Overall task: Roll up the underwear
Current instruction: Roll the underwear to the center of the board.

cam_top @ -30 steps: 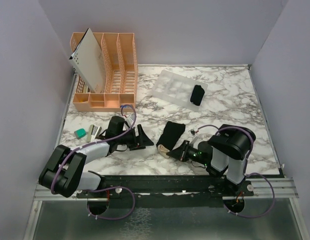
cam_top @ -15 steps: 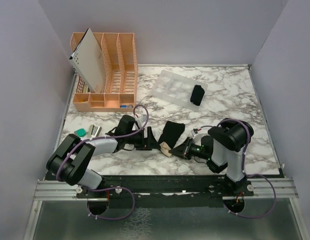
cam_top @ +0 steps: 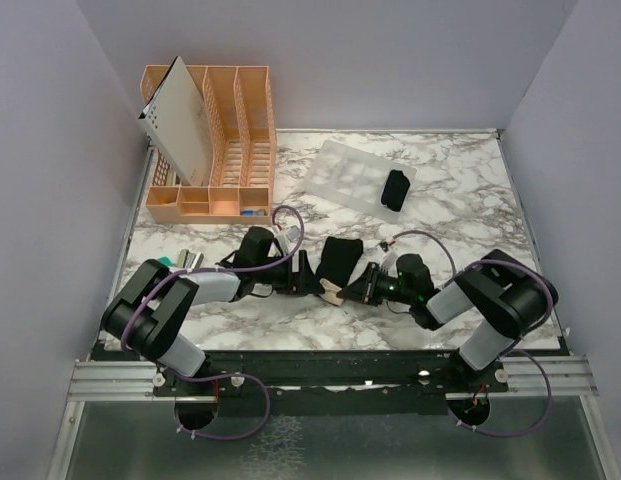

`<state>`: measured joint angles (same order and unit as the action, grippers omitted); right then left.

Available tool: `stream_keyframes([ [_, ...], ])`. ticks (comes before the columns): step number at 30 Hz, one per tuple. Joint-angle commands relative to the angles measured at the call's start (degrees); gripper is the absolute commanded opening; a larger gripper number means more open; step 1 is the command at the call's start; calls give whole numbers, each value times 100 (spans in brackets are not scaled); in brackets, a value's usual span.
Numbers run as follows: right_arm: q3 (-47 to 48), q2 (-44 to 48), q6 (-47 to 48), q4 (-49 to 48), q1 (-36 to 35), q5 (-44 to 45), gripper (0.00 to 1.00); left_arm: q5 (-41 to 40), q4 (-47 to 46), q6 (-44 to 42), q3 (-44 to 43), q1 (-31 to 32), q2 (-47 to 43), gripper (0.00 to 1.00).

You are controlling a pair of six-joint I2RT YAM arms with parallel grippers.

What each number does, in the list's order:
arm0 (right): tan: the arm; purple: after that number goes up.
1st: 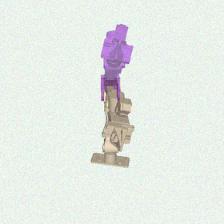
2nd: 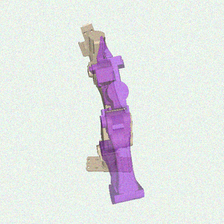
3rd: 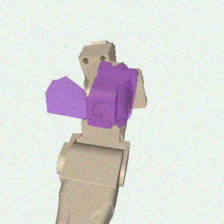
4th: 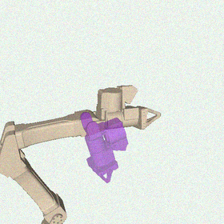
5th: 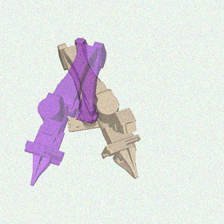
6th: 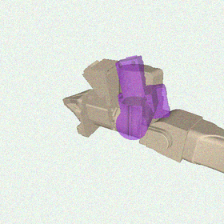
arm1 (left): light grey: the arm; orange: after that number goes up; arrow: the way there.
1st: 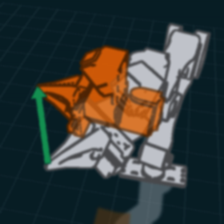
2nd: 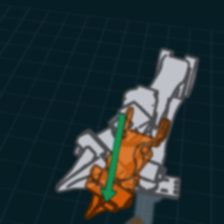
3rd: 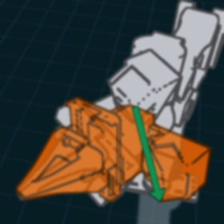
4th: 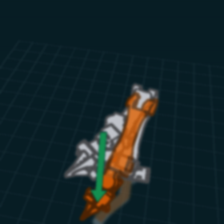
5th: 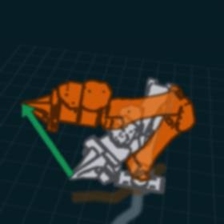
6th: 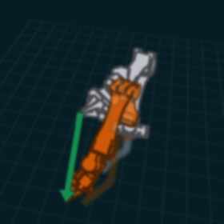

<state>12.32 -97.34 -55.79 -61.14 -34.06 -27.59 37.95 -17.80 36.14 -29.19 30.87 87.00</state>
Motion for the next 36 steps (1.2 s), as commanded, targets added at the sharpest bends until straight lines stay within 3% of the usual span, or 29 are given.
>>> stream_keyframes([
  [1,299,565,1472,1695,23,195,5,-72,-30,-216,46,33,201,75],
  [8,1084,1068,3133,3207,23,-246,5,-236,-184,-75,209,33,98,75],
  [13,1579,866,3681,3955,23,-653,4,-302,-240,-3,252,38,43,75],
  [19,2114,372,3599,4574,36,-655,3,-456,-262,49,274,29,19,71],
  [26,2096,142,2971,4278,346,-757,2,-634,-285,77,313,35,-78,69],
  [32,2339,-154,2942,4356,565,-1289,2,-934,-301,236,323,34,-96,73],
  [36,2465,-357,2969,4482,587,-1357,2,-1042,-560,793,344,85,-87,75],
])
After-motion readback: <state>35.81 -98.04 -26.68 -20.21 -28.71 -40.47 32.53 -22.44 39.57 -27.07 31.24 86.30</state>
